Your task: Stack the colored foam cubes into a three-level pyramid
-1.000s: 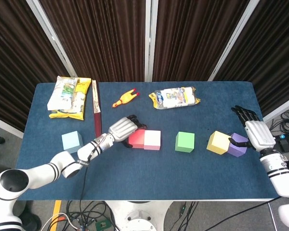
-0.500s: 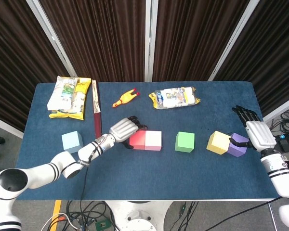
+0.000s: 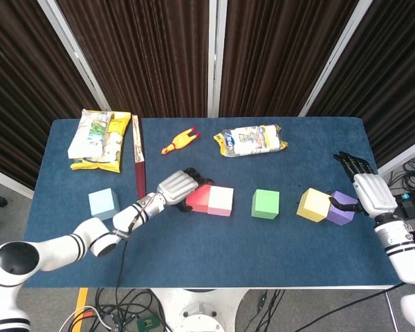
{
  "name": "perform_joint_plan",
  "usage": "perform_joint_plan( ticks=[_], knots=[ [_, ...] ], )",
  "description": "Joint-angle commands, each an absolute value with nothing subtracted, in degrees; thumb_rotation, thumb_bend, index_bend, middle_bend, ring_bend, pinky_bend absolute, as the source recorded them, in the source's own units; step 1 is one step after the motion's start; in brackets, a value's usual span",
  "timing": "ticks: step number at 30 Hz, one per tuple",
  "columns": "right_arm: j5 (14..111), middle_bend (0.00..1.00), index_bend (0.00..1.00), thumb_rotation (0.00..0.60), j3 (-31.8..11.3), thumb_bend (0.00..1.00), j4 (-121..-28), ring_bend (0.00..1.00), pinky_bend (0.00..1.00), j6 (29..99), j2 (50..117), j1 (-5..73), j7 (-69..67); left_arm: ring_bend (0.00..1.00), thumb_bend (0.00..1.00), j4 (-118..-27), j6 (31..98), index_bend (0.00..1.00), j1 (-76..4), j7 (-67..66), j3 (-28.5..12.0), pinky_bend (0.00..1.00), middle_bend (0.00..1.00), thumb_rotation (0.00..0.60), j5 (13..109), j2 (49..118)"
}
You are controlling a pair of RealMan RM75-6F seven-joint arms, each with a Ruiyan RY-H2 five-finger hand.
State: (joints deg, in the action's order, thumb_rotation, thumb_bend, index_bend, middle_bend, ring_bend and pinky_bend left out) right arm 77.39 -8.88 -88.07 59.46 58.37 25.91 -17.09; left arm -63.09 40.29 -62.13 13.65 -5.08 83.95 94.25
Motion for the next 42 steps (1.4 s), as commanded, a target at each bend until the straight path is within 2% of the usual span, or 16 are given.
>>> perform_joint_plan(
  ticks=[1,14,22,28,42],
  knots=[
    [77.39,0.01,0.00,0.600,-8.89,0.19,-88.11,0.00,0.00,59.53,58.32,25.85,-17.15,0.15,0.20,-64.06,39.87,0.11,-62.01,12.52,-5.51,0.14,0.23,0.600,82.91,94.00],
    [77.73,0.01,0.00,0.600,-8.76,0.19,-88.03,0.00,0.00,59.60,58.16,25.65,-17.73,0.15,0.18,-68.51,38.60,0.11,-61.74,7.51,-6.96,0.14,0.25,0.599,79.04,93.05],
    [77.97,0.01,0.00,0.600,-8.65,0.19,-87.61,0.00,0.00,59.56,58.33,25.60,-18.22,0.16,0.17,-70.15,36.58,0.11,-62.01,2.44,-8.42,0.15,0.29,0.597,73.67,93.14],
    [78.07,0.01,0.00,0.600,-8.60,0.19,-87.30,0.00,0.00,59.53,58.25,25.52,-18.68,0.17,0.16,-71.83,35.68,0.10,-62.07,-0.62,-9.21,0.15,0.29,0.508,69.84,92.72],
    [78.58,0.01,0.00,0.600,-8.31,0.19,-86.98,0.00,0.00,59.87,58.26,25.20,-19.34,0.16,0.15,-73.37,36.53,0.10,-61.60,-4.02,-9.64,0.15,0.23,0.495,66.36,92.58]
  ],
)
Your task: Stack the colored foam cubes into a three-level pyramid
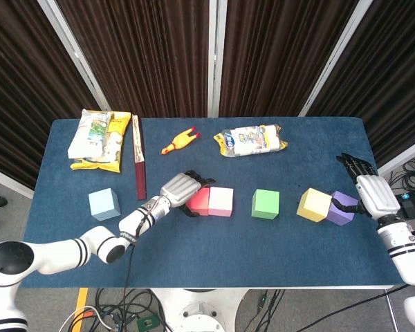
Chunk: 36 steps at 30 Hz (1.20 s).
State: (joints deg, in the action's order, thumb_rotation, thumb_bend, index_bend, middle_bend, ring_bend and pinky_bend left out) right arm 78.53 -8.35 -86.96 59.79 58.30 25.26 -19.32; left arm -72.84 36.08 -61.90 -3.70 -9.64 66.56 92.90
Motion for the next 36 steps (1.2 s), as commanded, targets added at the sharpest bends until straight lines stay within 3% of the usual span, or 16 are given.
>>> perform_joint_plan(
  ticks=[1,9,14,22,29,36],
  knots=[
    [78.66,0.01,0.00,0.600,-8.27,0.19,-87.01,0.00,0.00,59.95,58.22,25.14,-19.35,0.15,0.14,-73.94,36.84,0.10,-61.37,-4.09,-9.62,0.15,0.23,0.495,66.33,92.23],
    [79.84,0.01,0.00,0.600,-7.43,0.19,-88.09,0.00,0.00,61.15,57.30,24.14,-18.97,0.13,0.12,-82.84,44.15,0.08,-56.12,-1.32,-10.32,0.15,0.20,0.496,68.15,84.87],
    [82.07,0.02,0.00,0.600,-6.21,0.19,-90.35,0.00,0.00,60.48,56.35,24.12,-20.38,0.13,0.11,-89.48,51.11,0.08,-50.79,-1.46,-9.53,0.15,0.20,0.599,69.98,77.35],
    [79.79,0.06,0.00,0.600,-6.87,0.10,-92.11,0.00,0.00,54.10,59.34,28.10,-19.31,0.13,0.11,-95.45,61.27,0.09,-42.95,-4.84,-7.89,0.14,0.20,0.600,70.94,69.79],
    [72.72,0.10,0.00,0.600,-8.83,0.05,-91.28,0.00,0.00,47.36,65.55,33.62,-11.58,0.13,0.11,-96.58,63.80,0.09,-39.25,-2.27,-7.10,0.14,0.20,0.600,72.57,66.86],
    [65.39,0.12,0.00,0.600,-9.48,0.05,-91.07,0.00,0.00,45.85,70.71,37.10,-1.37,0.11,0.11,-96.91,63.92,0.09,-37.80,-0.94,-6.83,0.14,0.20,0.600,74.10,66.21]
  ],
)
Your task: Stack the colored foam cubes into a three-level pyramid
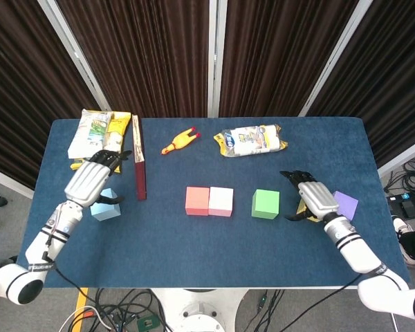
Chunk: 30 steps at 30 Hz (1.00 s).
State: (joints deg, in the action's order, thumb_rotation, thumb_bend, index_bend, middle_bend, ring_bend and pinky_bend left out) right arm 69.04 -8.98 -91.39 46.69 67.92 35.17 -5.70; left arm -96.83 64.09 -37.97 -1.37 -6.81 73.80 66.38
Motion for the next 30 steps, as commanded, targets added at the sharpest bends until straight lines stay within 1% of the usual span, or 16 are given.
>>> perform_joint_plan(
  ticks=[1,6,9,14,23,30],
  knots=[
    [64.20,0.12,0.00,0.600,-9.46,0.05,-91.05,0.00,0.00,46.04,71.45,37.39,0.07,0.11,0.11,-96.96,63.86,0.09,-37.66,-0.41,-6.89,0.14,0.20,0.600,74.38,66.10],
    [59.99,0.13,0.00,0.600,-9.22,0.05,-91.99,0.00,0.00,46.61,73.72,38.28,4.26,0.11,0.11,-96.54,63.53,0.09,-37.27,1.32,-7.23,0.14,0.20,0.600,75.45,65.82],
    [59.68,0.13,0.00,0.600,-8.93,0.05,-92.02,0.00,0.00,47.03,74.58,38.56,5.49,0.11,0.11,-96.42,63.32,0.09,-37.13,1.84,-7.27,0.14,0.20,0.600,76.02,65.82],
    [63.45,0.14,0.00,0.600,-8.03,0.05,-89.88,0.00,0.00,46.87,75.53,38.92,5.08,0.11,0.11,-96.38,62.96,0.09,-36.67,3.10,-7.32,0.14,0.19,0.600,76.66,65.63],
    [70.31,0.23,0.00,0.600,-7.88,0.05,-84.61,0.00,0.00,47.83,78.27,39.49,0.81,0.11,0.11,-96.14,63.00,0.09,-36.13,4.14,-8.08,0.14,0.19,0.600,76.94,65.57],
    [76.50,0.25,0.00,0.600,-6.97,0.05,-78.95,0.00,0.00,48.19,80.81,40.07,-5.55,0.10,0.10,-95.95,62.60,0.09,-35.71,4.88,-8.37,0.14,0.19,0.600,76.69,65.54]
  ],
)
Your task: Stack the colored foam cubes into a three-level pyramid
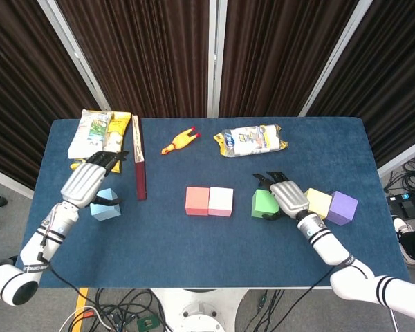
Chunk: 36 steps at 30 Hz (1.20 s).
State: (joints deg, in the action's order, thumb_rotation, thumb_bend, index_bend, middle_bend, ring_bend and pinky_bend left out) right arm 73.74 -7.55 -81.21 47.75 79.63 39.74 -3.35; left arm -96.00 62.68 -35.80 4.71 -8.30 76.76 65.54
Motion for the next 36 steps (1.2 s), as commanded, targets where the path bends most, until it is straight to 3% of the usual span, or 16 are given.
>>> perform_joint_plan(
  ticks=[1,6,12,20,27,36],
  knots=[
    [77.55,0.25,0.00,0.600,-6.74,0.05,-78.17,0.00,0.00,48.49,81.11,40.12,-6.41,0.10,0.10,-95.90,62.56,0.09,-35.66,4.95,-8.40,0.14,0.19,0.600,76.67,65.55],
    [82.72,0.26,0.01,0.600,-5.30,0.05,-73.72,0.00,0.00,50.89,82.75,40.17,-10.48,0.10,0.10,-95.72,62.17,0.09,-35.51,5.38,-8.62,0.14,0.19,0.600,76.63,65.50],
    [85.17,0.31,0.09,0.600,-4.22,0.05,-69.96,0.00,0.00,53.56,84.24,39.50,-12.18,0.10,0.10,-95.91,61.74,0.09,-35.41,6.12,-8.80,0.14,0.18,0.600,76.85,65.25],
    [88.59,0.41,0.18,0.600,-3.46,0.08,-68.39,0.07,0.00,56.49,83.40,39.77,-14.48,0.10,0.10,-95.86,61.21,0.09,-35.36,6.81,-9.30,0.14,0.18,0.600,76.50,65.01],
    [86.16,0.40,0.19,0.600,-4.98,0.08,-74.06,0.07,0.00,53.32,80.73,41.45,-12.84,0.10,0.10,-96.09,61.13,0.09,-35.41,6.50,-9.87,0.14,0.18,0.600,76.12,64.91],
    [82.77,0.40,0.18,0.600,-6.91,0.08,-76.28,0.07,0.00,49.84,82.49,43.97,-7.66,0.10,0.10,-95.98,61.14,0.09,-35.31,6.65,-10.07,0.14,0.18,0.600,76.30,65.07]
  ],
)
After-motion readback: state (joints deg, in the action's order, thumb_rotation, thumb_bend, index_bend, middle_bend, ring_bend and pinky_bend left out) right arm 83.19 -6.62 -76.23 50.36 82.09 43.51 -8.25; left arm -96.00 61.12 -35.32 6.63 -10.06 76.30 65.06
